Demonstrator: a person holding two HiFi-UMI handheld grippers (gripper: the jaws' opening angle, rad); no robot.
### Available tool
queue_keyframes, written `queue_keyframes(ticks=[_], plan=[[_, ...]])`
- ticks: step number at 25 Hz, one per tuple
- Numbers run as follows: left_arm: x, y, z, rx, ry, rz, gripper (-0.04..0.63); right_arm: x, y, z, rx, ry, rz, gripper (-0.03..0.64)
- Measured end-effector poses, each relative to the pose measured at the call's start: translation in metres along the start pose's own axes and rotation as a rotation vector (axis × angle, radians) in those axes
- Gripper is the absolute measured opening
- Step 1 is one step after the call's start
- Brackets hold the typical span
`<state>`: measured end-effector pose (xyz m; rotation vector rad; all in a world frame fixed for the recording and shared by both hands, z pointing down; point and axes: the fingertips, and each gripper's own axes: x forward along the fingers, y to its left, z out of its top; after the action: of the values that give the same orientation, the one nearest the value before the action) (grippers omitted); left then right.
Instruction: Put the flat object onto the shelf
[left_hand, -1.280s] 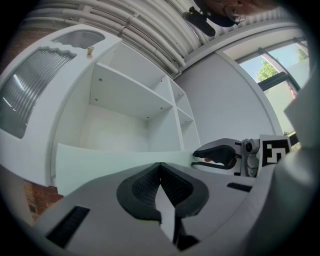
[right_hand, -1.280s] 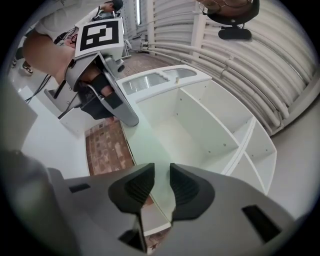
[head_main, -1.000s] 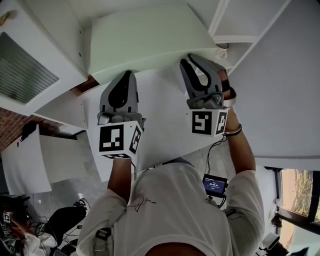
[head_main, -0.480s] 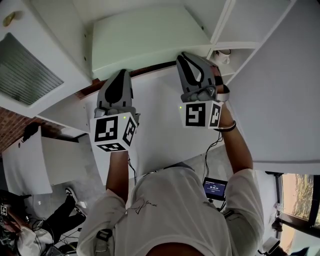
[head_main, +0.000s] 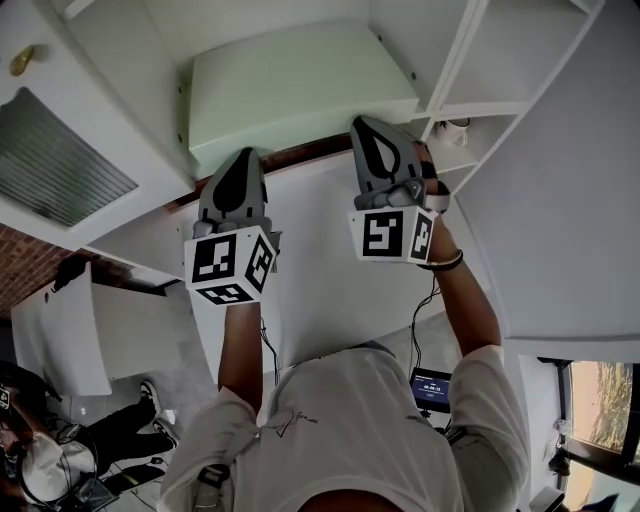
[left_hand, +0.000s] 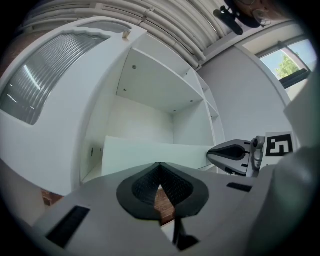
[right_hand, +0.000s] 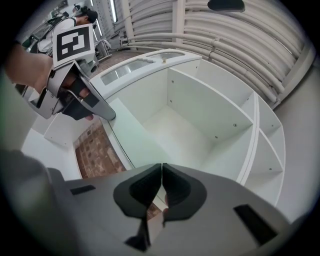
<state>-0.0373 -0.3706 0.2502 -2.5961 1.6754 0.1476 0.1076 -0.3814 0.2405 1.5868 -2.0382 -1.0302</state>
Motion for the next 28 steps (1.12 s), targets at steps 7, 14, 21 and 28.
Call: queue_keyframes(ticks=[7, 14, 21, 28], plan=[[0.006, -0.001, 0.000, 0.008, 0.001, -0.015, 0.012, 0.011, -0.004, -0.006, 0.075, 0.029, -0.001, 0.031], [0.004, -0.001, 0.001, -0.002, -0.009, -0.014, 0.012, 0.010, -0.006, -0.002, 0.282, 0.025, 0.054, 0.031], [-0.005, -0.009, 0.002, 0.004, -0.012, -0.016, 0.012, 0.001, 0.006, -0.002, 0.487, 0.034, 0.149, 0.029], [-0.027, -0.022, -0.013, -0.051, 0.014, -0.027, 0.012, -0.031, 0.022, -0.003, 0.577, 0.068, 0.181, 0.028]])
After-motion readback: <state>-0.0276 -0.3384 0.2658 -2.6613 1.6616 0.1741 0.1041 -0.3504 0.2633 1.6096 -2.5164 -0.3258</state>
